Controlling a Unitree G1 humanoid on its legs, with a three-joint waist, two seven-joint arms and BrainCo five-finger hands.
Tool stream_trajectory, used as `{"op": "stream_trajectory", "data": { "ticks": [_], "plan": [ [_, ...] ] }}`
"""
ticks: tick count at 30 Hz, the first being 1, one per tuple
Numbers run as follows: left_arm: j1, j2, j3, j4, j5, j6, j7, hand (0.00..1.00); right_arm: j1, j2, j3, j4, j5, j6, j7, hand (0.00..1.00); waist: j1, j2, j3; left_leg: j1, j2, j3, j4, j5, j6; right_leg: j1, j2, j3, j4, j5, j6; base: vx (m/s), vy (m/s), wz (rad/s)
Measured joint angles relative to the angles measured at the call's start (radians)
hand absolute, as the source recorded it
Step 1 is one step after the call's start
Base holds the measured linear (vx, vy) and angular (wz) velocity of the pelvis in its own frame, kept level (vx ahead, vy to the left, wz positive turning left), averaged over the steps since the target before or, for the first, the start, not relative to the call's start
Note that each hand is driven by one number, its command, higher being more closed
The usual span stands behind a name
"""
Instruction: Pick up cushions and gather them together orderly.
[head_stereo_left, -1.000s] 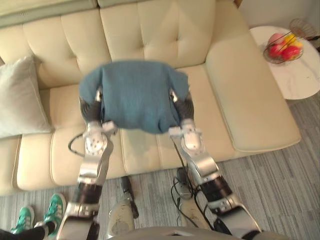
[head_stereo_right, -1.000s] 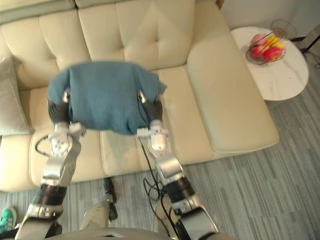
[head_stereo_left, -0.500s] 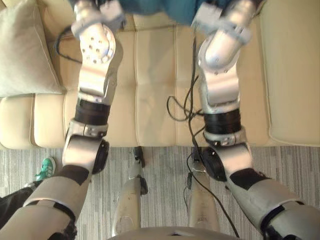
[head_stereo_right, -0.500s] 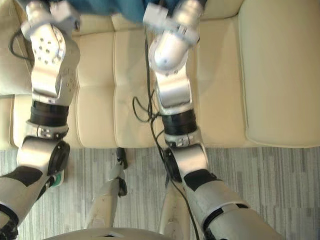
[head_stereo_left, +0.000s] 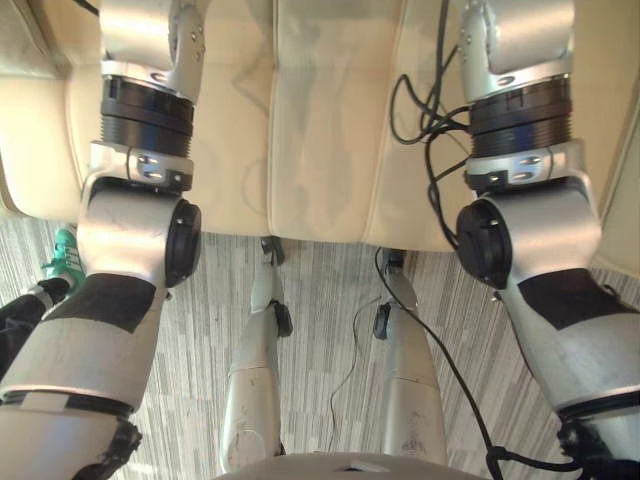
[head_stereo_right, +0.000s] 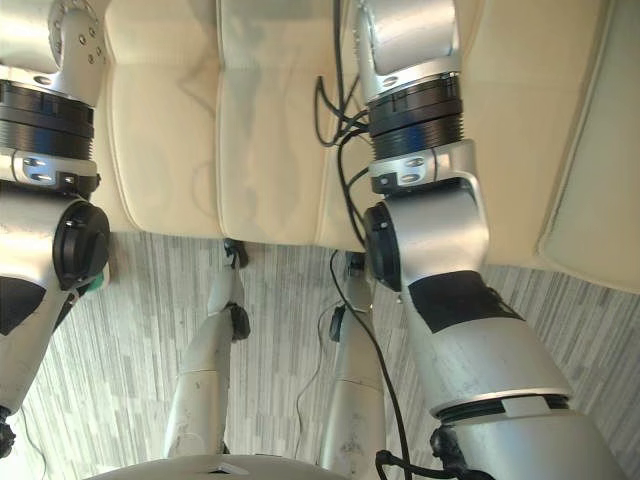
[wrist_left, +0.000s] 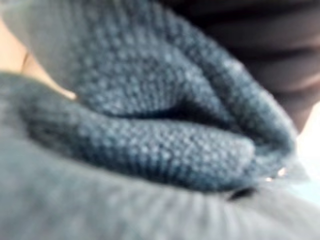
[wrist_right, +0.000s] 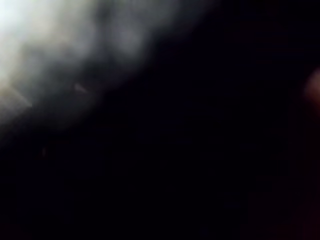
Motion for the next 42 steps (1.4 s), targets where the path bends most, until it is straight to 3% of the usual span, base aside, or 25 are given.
{"op": "stream_trajectory", "data": {
  "ticks": [6,13,20,22,24,25,26,27,31,36,42],
  "plan": [
    [0.060,0.046,0.064,-0.001,0.008,-0.001,-0.033,0.00,0.034,-0.011,0.043,-0.017,-0.020,-0.001,0.033,0.00,-0.008,0.000,0.024,-0.090,-0.001,0.012,0.000,0.011,0.013,-0.101,-0.004,0.006,0.007,0.005,-0.009,0.04,0.022,-0.06],
    [0.303,0.015,0.134,-0.116,-0.031,-0.001,-0.040,0.00,0.178,0.001,-0.022,-0.140,0.005,0.015,0.060,0.00,-0.029,-0.012,0.125,-0.142,-0.030,0.039,0.001,0.020,0.023,-0.175,-0.028,0.034,0.049,0.018,0.005,0.07,0.031,0.08],
    [0.499,0.003,0.138,-0.253,-0.066,-0.033,-0.041,0.00,0.265,0.003,-0.022,-0.241,0.020,0.015,0.101,0.00,-0.037,-0.017,0.129,-0.117,-0.030,0.046,0.001,0.019,0.022,-0.180,-0.033,0.050,0.091,-0.003,-0.002,0.04,-0.023,-0.02],
    [0.536,0.003,0.137,-0.282,-0.072,-0.042,-0.041,0.00,0.289,0.006,-0.020,-0.247,0.020,0.015,0.109,0.00,-0.038,-0.017,0.129,-0.108,-0.024,0.051,0.000,-0.015,-0.017,-0.179,-0.022,0.056,0.101,0.000,-0.005,-0.02,-0.082,-0.02],
    [0.548,0.003,0.136,-0.285,-0.072,-0.049,-0.049,0.00,0.326,-0.001,-0.021,-0.323,0.022,0.016,0.111,0.00,-0.041,-0.017,0.129,-0.100,-0.020,0.084,0.000,-0.135,-0.124,-0.165,-0.031,0.067,0.069,0.017,-0.009,-0.05,-0.091,0.27],
    [0.555,0.006,0.139,-0.285,-0.074,-0.050,-0.053,0.00,0.338,-0.007,-0.022,-0.351,0.022,0.016,0.117,0.00,-0.049,-0.028,0.133,-0.080,-0.030,0.105,0.002,-0.117,-0.070,-0.143,-0.044,0.074,0.022,0.030,0.006,-0.03,-0.098,0.13],
    [0.566,0.007,0.144,-0.284,-0.077,-0.051,-0.053,0.00,0.342,-0.006,-0.019,-0.356,0.022,0.015,0.126,0.00,-0.041,-0.033,0.136,-0.050,-0.027,0.100,0.007,-0.085,-0.037,-0.134,-0.033,0.077,0.017,0.040,0.011,0.00,-0.137,-0.23],
    [0.590,0.013,0.148,-0.284,-0.085,-0.055,-0.055,0.00,0.363,-0.004,-0.017,-0.366,0.024,0.015,0.132,0.00,-0.042,-0.034,0.135,-0.029,-0.022,0.099,-0.003,-0.051,0.022,-0.119,-0.017,0.083,0.016,0.047,0.005,0.03,-0.135,-0.34],
    [0.619,0.034,0.146,-0.290,-0.093,-0.059,-0.076,0.00,0.435,-0.015,-0.051,-0.400,0.038,0.014,0.145,0.00,-0.062,-0.034,0.136,0.013,-0.016,0.093,-0.003,-0.042,0.032,-0.068,-0.013,0.064,0.018,0.051,0.007,0.01,-0.084,-0.04],
    [0.791,0.078,0.181,-0.416,-0.093,-0.084,-0.128,0.00,0.602,-0.067,-0.102,-0.514,0.071,0.012,0.190,0.00,-0.061,-0.034,0.136,0.128,-0.002,0.084,-0.003,-0.043,0.031,0.051,0.000,0.048,0.019,0.029,-0.002,0.00,-0.104,-0.03],
    [1.170,0.053,0.336,-0.592,-0.079,-0.116,-0.174,0.00,1.059,-0.019,-0.298,-0.772,0.145,-0.070,0.217,0.00,-0.066,-0.048,0.127,0.340,0.007,0.067,-0.003,-0.102,0.038,0.276,0.007,0.020,0.018,-0.031,-0.009,0.02,-0.149,0.05]
  ]
}}
